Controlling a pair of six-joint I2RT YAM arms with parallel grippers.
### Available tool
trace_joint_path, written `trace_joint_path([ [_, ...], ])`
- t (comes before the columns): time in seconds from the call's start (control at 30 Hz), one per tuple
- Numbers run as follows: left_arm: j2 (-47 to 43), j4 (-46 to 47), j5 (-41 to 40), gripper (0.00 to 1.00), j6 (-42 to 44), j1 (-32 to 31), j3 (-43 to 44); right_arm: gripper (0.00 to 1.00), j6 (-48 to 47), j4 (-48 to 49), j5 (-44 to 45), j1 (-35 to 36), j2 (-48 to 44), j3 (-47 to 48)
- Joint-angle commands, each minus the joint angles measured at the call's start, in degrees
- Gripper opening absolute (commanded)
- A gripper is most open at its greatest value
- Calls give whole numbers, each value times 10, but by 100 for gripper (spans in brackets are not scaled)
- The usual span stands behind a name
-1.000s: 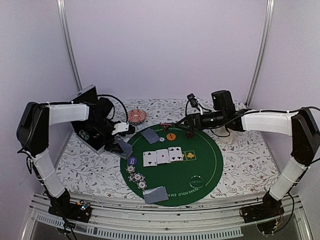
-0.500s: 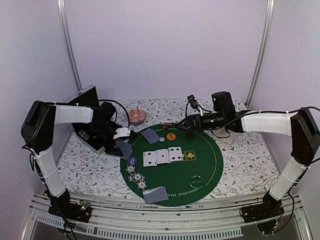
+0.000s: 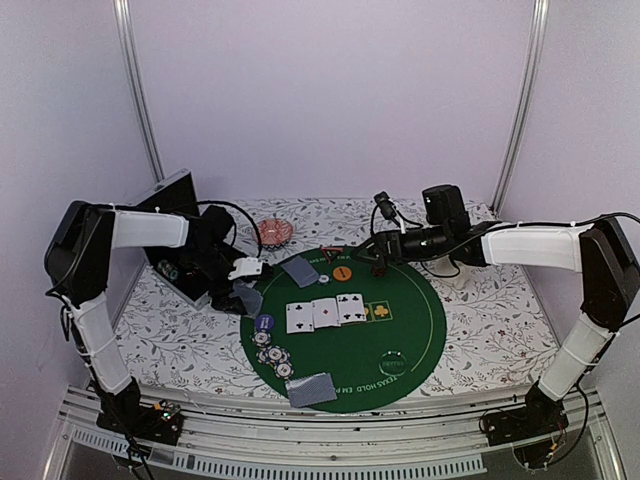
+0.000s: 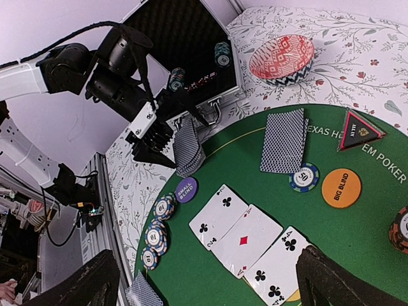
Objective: Distribute texas hold em gaming equipment
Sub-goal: Adjust the face-down deck piles on the poker table mat.
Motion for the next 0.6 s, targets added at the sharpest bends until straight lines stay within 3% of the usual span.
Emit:
trace_joint_path([
  [0.0,-13,-5,-1,98,-3,-6,9,99,4,12,-12,4,9,-6],
  [0.4,-62,-17,39,98,10,1,-6,99,4,9,-9,4,3,-12],
  [0.57,-50,-8,13,98,14,0,-6,99,4,10,-11,4,1,-15],
])
